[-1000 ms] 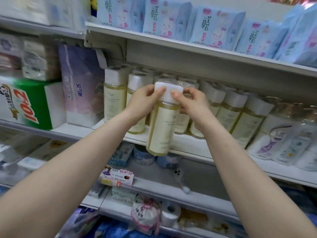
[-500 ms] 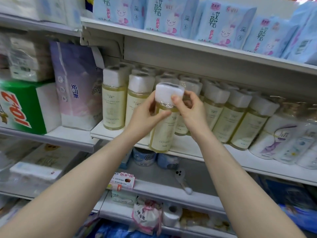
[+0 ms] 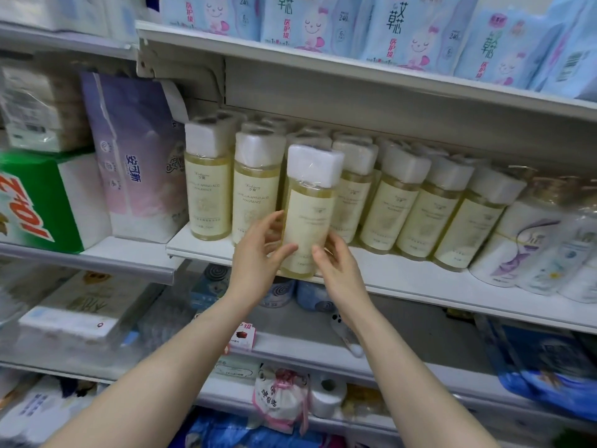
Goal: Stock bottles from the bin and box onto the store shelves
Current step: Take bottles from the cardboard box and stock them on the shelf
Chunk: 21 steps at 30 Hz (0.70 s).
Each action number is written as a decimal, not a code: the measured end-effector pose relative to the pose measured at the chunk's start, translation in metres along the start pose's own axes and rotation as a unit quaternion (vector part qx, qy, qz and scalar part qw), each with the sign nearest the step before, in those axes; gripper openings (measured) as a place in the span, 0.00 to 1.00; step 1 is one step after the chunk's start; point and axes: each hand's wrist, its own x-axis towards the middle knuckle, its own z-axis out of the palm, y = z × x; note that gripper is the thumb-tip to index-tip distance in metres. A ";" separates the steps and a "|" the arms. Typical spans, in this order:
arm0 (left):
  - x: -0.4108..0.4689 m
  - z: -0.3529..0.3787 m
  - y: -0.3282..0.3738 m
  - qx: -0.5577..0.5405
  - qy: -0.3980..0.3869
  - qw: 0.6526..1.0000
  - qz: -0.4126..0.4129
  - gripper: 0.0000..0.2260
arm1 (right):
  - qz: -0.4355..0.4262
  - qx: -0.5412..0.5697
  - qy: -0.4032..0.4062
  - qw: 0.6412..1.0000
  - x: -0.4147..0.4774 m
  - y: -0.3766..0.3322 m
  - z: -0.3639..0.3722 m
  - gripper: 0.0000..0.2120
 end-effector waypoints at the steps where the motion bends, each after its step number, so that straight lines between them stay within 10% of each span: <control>1: 0.000 -0.001 0.000 -0.019 0.007 1.000 -0.003 0.22 | -0.003 -0.012 0.004 1.000 -0.004 0.001 0.001 0.22; 21: -0.011 0.005 -0.025 0.041 -0.067 0.997 0.020 0.29 | -0.012 -0.205 0.099 0.974 0.018 0.005 0.024 0.29</control>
